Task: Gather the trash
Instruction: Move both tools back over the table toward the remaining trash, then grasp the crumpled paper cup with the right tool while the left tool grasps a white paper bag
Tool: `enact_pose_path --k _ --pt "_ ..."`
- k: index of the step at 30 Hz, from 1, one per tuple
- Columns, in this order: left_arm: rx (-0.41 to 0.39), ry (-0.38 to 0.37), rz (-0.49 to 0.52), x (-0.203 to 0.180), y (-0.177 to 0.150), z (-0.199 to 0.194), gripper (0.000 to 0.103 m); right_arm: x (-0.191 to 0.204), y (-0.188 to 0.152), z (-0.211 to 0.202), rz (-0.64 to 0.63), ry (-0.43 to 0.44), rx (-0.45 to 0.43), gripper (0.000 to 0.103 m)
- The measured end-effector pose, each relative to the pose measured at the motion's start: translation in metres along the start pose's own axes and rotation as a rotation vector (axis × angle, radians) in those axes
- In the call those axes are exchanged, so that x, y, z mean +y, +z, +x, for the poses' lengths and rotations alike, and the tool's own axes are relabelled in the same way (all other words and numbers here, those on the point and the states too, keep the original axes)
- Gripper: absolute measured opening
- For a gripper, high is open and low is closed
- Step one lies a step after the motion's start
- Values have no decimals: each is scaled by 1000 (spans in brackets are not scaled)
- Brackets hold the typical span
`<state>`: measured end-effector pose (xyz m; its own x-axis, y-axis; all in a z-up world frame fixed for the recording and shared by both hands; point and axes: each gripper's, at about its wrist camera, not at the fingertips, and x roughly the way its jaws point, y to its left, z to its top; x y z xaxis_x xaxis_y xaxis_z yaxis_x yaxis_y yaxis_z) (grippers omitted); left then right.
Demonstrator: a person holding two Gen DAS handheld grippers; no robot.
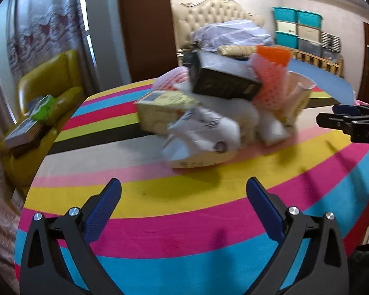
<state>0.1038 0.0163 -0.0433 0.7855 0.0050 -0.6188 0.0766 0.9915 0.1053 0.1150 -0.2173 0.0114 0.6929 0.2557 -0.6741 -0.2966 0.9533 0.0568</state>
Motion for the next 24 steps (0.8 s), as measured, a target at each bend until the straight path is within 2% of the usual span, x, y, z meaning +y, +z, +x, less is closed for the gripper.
enact_pose_path --k 8,10,12,17,24 --pt "7 -3 -83 9 9 6 98 10 27 31 -10 11 11 83" --pt "25 -23 -110 13 10 10 98 10 28 36 -18 10 26 69" --pt "38 -54 -112 13 10 13 98 10 25 36 -23 16 32 50" --pt "32 -95 -105 5 16 17 98 6 10 15 -34 -22 -7 49" --pt "58 -126 -136 -9 32 37 98 -17 -23 -17 13 -45 -8 49"
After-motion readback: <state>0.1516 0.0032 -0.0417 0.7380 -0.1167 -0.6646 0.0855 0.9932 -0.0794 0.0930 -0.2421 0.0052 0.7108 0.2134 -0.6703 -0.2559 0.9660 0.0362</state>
